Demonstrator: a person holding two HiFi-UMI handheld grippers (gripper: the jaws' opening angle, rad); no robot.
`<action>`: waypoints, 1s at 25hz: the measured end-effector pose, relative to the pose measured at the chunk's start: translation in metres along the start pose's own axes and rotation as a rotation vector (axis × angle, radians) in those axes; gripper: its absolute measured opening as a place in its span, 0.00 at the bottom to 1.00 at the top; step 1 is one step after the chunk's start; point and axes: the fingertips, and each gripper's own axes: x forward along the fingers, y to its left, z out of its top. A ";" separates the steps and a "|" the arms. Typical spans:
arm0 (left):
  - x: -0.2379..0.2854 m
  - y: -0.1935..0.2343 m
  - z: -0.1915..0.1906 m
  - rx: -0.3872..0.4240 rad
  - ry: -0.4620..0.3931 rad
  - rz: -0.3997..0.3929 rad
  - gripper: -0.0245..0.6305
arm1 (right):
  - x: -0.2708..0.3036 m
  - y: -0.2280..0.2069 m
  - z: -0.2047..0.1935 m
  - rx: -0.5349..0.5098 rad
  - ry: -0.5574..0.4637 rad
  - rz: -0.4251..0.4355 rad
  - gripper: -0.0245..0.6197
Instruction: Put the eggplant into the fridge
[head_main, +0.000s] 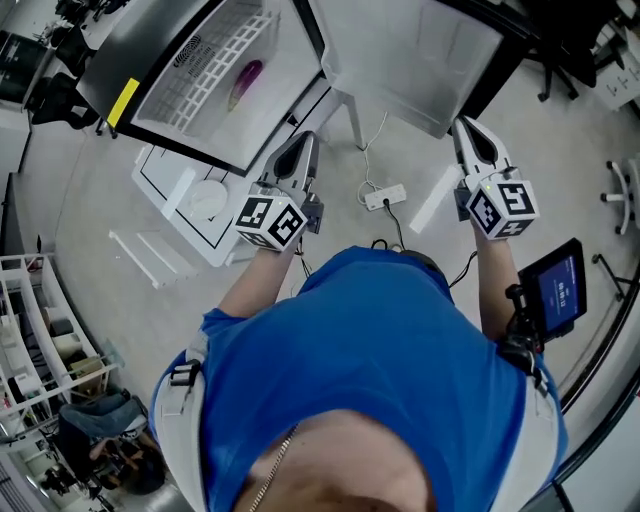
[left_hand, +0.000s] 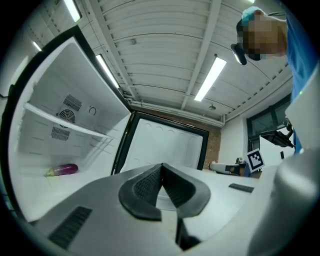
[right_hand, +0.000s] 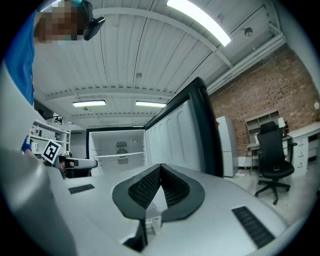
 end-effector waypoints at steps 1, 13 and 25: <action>0.007 -0.006 0.000 -0.001 0.000 -0.007 0.05 | -0.005 -0.014 0.006 -0.012 -0.006 -0.021 0.04; 0.061 -0.042 -0.008 -0.008 0.011 -0.037 0.05 | -0.019 -0.093 0.042 -0.130 -0.052 -0.038 0.04; 0.058 -0.029 -0.006 -0.001 0.018 0.030 0.05 | 0.026 -0.108 0.036 -0.218 0.049 0.160 0.40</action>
